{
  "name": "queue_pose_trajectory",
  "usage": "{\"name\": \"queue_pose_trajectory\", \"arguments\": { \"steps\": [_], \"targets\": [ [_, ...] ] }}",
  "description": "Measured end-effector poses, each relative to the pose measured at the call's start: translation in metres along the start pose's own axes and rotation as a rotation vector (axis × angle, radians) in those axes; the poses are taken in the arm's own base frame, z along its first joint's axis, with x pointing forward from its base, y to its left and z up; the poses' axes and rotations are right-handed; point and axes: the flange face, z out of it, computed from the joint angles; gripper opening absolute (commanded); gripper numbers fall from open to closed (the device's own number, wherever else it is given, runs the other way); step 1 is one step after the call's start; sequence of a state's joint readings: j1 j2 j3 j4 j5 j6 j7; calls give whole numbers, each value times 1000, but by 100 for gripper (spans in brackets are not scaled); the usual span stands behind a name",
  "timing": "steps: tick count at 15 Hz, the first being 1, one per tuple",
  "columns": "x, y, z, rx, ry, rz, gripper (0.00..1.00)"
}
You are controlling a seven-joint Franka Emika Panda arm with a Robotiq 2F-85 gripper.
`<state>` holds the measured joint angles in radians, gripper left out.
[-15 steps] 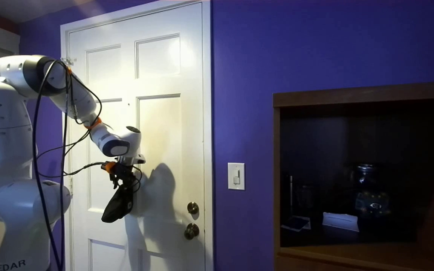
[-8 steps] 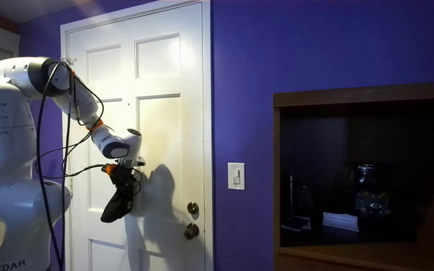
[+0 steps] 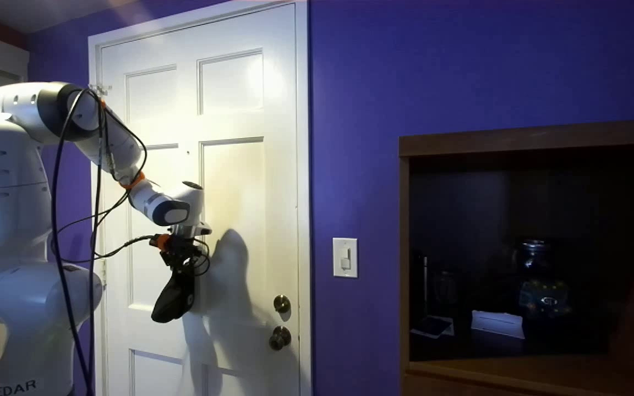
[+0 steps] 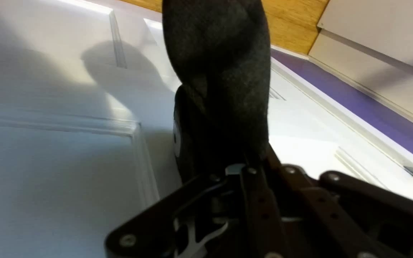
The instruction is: Put the head sock on top of the shelf
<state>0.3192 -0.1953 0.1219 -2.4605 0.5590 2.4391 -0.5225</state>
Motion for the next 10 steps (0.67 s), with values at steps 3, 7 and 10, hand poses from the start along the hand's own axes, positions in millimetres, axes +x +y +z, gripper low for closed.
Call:
{"name": "queue_pose_trajectory", "arguments": {
  "steps": [3,7,10],
  "targets": [
    [4,-4,-22,-74,-25,-15,1],
    [11,-22,-57,-100,2,-19,1],
    [13,-37,-79,-109,20,-27,1]
  ]
}}
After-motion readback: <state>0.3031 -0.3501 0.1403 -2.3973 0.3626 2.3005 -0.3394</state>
